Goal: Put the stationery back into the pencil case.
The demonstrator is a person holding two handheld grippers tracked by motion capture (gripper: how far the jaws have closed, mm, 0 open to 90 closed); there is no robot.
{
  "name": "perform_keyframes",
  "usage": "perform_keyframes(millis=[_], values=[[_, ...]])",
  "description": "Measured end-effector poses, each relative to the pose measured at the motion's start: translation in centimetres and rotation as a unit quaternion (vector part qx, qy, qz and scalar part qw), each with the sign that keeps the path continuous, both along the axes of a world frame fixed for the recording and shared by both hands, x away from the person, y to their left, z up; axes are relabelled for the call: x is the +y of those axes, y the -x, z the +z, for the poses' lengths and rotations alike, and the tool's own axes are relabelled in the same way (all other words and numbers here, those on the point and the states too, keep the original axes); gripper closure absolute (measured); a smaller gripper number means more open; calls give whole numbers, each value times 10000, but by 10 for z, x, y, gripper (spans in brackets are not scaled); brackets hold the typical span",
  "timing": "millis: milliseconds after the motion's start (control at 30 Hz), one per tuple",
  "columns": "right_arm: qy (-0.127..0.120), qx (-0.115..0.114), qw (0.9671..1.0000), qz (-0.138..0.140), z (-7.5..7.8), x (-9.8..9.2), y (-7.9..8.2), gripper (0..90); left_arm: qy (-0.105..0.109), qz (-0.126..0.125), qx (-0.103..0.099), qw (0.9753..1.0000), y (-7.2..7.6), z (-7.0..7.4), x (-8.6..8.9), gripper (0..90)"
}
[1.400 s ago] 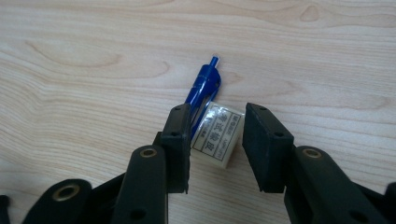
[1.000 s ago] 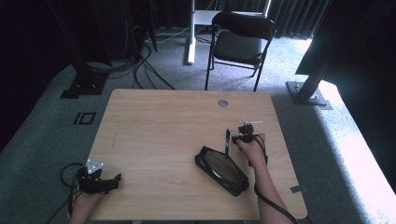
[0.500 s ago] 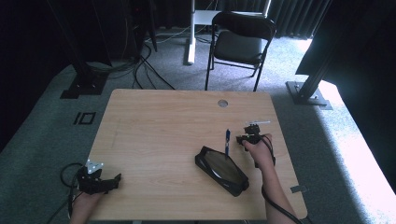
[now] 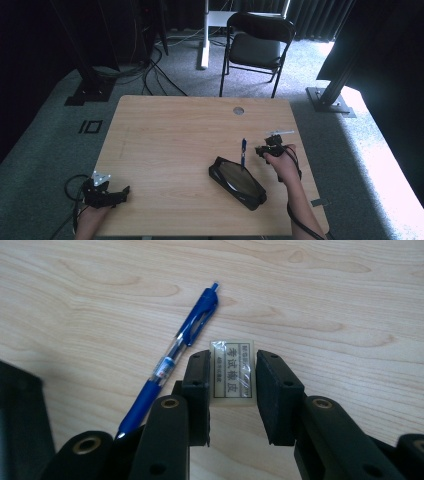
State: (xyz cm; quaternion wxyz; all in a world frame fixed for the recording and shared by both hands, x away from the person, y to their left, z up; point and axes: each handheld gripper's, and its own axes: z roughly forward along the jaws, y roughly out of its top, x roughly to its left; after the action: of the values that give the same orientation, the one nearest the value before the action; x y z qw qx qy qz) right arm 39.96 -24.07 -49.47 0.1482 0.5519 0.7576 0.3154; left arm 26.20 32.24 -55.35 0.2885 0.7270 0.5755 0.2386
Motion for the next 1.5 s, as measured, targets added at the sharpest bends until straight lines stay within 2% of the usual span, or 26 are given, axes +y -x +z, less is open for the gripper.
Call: perform_keyframes(millis=[400, 767, 1200, 1500], values=[[-60, -358, 9989, 280, 26, -1, 16, 681, 3, 0, 1, 10000, 0, 0, 0, 5], [-131, -637, 9960, 610, 52, 6, 33, 681, 0, 1, 0, 10000, 0, 0, 0, 5], [-97, -829, 9911, 1040, 76, 18, 54, 681, -5, -5, 0, 10000, 0, 0, 0, 5], [-89, -878, 9855, 1450, 88, 30, 70, 681, 0, -6, -1, 10000, 0, 0, 0, 5]])
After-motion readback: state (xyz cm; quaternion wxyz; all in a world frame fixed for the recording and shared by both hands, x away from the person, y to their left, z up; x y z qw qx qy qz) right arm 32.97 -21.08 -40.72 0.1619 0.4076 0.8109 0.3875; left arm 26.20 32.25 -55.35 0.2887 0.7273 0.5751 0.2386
